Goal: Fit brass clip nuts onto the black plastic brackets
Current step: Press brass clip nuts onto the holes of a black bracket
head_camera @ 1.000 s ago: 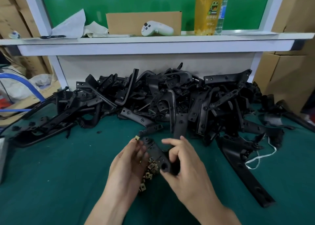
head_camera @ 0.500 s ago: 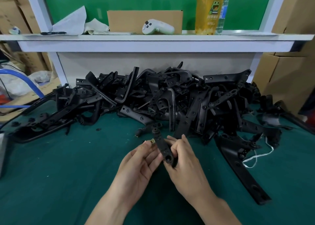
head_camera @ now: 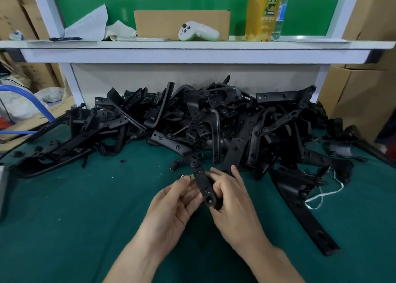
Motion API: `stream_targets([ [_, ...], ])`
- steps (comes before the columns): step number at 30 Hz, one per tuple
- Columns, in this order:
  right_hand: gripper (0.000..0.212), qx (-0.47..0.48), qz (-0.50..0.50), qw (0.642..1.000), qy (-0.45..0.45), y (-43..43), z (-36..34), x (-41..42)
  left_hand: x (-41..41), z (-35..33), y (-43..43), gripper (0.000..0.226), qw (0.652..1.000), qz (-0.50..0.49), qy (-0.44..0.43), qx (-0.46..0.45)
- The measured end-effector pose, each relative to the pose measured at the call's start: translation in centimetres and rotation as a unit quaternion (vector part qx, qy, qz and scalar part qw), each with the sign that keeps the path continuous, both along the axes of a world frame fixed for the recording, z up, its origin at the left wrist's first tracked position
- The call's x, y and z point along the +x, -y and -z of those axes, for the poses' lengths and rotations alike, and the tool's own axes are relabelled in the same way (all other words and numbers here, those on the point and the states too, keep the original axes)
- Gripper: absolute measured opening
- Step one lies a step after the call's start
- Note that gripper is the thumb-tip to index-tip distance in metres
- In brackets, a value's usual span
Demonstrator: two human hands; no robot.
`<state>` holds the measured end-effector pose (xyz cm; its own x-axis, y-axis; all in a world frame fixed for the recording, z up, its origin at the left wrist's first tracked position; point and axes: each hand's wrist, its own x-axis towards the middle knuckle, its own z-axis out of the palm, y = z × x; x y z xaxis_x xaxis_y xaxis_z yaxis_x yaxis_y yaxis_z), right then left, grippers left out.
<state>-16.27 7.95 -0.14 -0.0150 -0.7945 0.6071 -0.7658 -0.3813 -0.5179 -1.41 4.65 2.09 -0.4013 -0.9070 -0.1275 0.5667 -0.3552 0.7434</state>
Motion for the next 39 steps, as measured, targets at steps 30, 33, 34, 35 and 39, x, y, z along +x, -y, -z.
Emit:
stream_targets([
  [30,0.075,-0.026,0.037,0.982,-0.182,0.2,0.8,0.2,-0.6,0.9,-0.1,0.027,0.989,-0.029,0.137,-0.049],
  [33,0.056,-0.021,0.036,0.976,-0.213,0.0,0.9,0.4,-1.1,1.0,-0.6,0.024,0.950,-0.055,0.273,-0.140],
  [34,0.054,-0.016,0.035,0.973,-0.226,0.0,0.9,0.4,-1.2,1.0,-0.6,0.021,0.941,-0.066,0.296,-0.149],
  [35,0.053,-0.010,0.034,0.971,-0.238,0.1,1.0,0.4,-1.1,1.1,-0.5,0.020,0.936,-0.075,0.308,-0.151],
  [39,0.039,0.008,0.028,0.968,-0.247,0.0,1.0,0.6,-0.8,1.2,-0.4,0.022,0.921,-0.092,0.343,-0.159],
])
